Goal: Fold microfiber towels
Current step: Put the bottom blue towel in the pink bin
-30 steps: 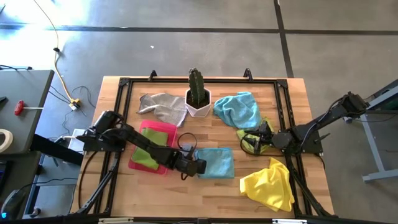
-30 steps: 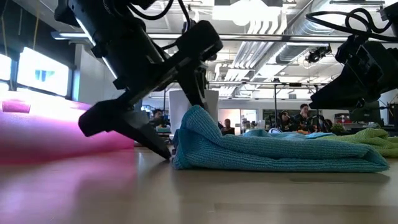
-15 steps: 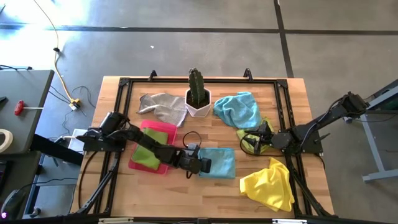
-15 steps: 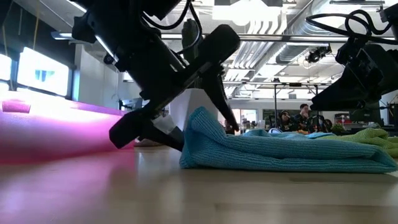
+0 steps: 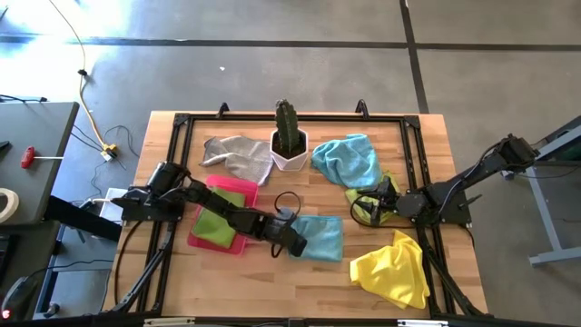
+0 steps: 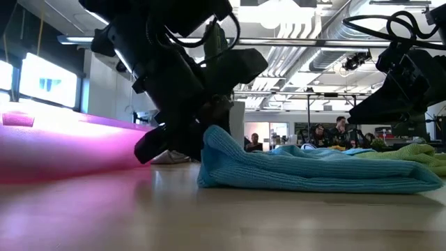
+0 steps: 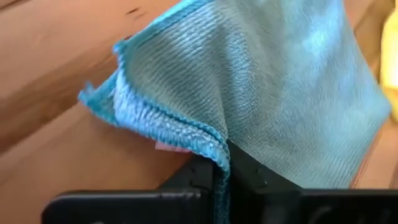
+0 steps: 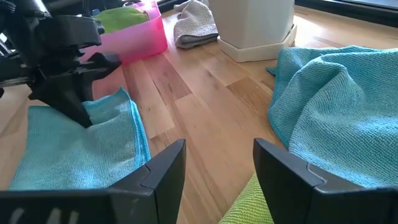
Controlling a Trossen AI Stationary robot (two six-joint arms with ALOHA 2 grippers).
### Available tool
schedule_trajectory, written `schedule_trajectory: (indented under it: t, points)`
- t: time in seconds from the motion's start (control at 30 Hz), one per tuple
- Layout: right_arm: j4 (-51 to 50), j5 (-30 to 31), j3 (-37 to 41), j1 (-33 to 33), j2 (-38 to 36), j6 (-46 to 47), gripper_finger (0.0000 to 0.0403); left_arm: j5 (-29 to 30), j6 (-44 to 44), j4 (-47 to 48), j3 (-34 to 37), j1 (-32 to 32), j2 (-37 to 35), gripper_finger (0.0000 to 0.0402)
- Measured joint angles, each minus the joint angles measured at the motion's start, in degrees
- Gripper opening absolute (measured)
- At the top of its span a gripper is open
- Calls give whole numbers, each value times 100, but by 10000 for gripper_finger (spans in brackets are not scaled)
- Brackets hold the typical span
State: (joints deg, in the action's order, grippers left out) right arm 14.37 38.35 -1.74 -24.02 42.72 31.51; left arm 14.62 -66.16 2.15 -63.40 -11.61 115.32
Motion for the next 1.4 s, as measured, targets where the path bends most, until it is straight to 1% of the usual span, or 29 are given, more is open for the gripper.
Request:
schedule_trajectory:
  t: [0.07, 0.13, 0.23, 0.4, 0.53, 0.63, 0.7, 0.77, 0.87, 0.97, 1.13, 1.3, 1.4]
  points:
    - [0, 0, 0, 0, 0, 0, 181, -283, 334, 56, -46, 50, -10, 17]
    - [0, 0, 0, -1, 0, 0, 181, -636, 686, 255, -131, 110, -86, 12]
    - [2, 0, 0, 0, -2, 0, 181, -1131, 1141, 884, -375, 112, -231, 4]
    - [-77, 0, -2, -1, 5, 0, 181, -1702, 1948, 2381, -934, 6, -716, 5]
    - [-171, 0, -2, 0, 15, -1, 181, -2290, 2497, 3724, -1390, -302, -1030, 2]
    - [-232, 0, -2, -1, 4, 0, 181, -2726, 2593, 4583, -1615, -629, -1202, 2]
    - [-243, 0, -2, -2, 4, 0, 181, -2866, 2610, 5248, -1660, -853, -1306, 2]
    - [-245, -2, -2, -2, 2, 0, 181, -2991, 2720, 5608, -1689, -1065, -1378, 2]
    - [-288, -2, -2, -2, -7, 0, 181, -2794, 3111, 6506, -1679, -1341, -1481, 2]
    - [-308, 0, -2, -1, 22, 0, 181, -2288, 3560, 7198, -1681, -1498, -1470, 2]
    - [-421, -2, -2, -1, -5, -2, 181, -1528, 4447, 8140, -1681, -1513, -1472, 6]
    - [-428, -2, -2, 0, 4, 0, 181, -709, 5259, 8749, -1681, -1359, -1474, 10]
    - [-429, -2, -2, -2, 4, -2, 181, -420, 5493, 8788, -1681, -1161, -1475, 10]
